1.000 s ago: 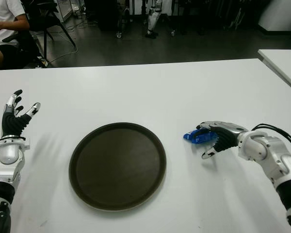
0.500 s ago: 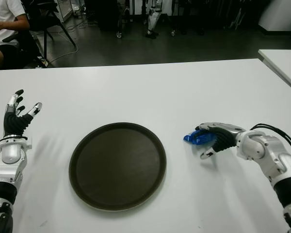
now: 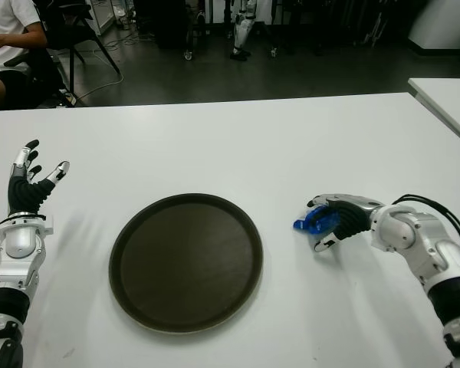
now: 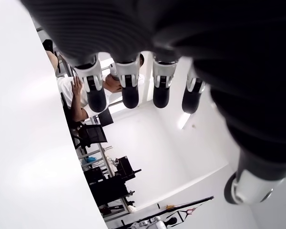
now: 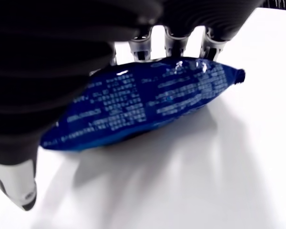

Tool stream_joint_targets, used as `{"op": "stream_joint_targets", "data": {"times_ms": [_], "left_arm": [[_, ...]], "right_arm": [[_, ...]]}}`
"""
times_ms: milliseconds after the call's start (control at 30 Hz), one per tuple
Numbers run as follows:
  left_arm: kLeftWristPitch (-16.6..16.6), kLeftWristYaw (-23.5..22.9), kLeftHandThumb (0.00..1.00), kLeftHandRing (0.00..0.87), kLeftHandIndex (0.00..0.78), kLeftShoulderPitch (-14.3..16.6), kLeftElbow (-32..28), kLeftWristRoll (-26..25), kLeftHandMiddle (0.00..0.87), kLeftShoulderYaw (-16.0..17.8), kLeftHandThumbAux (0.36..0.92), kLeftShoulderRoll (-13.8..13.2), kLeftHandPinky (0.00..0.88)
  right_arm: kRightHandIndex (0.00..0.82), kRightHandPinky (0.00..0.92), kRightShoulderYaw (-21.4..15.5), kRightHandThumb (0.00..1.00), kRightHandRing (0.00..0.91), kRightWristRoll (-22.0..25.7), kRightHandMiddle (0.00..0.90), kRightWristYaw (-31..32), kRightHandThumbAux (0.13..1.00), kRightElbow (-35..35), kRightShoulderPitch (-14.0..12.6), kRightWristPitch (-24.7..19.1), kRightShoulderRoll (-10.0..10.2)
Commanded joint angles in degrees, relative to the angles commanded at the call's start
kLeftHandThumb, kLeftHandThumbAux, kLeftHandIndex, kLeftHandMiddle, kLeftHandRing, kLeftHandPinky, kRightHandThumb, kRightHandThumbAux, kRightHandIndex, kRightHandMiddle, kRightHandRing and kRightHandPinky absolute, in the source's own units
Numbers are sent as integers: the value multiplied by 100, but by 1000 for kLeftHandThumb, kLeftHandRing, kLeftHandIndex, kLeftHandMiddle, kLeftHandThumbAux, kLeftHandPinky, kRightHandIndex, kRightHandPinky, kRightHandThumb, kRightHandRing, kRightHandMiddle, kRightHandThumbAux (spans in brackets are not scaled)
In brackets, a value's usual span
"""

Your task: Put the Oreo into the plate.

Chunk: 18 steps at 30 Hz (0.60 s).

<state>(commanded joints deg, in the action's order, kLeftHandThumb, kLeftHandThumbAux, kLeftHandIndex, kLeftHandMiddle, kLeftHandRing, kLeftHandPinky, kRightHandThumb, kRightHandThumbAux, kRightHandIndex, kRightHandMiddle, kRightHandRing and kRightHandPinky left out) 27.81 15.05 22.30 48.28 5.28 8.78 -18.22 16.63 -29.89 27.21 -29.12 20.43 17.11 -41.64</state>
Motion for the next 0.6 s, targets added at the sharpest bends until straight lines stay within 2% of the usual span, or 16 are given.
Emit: {"op": "stream_joint_targets", "data": {"times_ms": [167,600], "left_arm": [[-26,17,0,18,3,4,46,55,5,-28,631,-32,20],[-52,-49,0,18,6,0,20,45,4,-7,658,-20,26]], "right_arm": [[0,0,-5,0,0,-1,0,23,614,32,-17,-65,-5],[0,0,23,0,0,-29,0,44,622,97,-46,-102,-14]]}}
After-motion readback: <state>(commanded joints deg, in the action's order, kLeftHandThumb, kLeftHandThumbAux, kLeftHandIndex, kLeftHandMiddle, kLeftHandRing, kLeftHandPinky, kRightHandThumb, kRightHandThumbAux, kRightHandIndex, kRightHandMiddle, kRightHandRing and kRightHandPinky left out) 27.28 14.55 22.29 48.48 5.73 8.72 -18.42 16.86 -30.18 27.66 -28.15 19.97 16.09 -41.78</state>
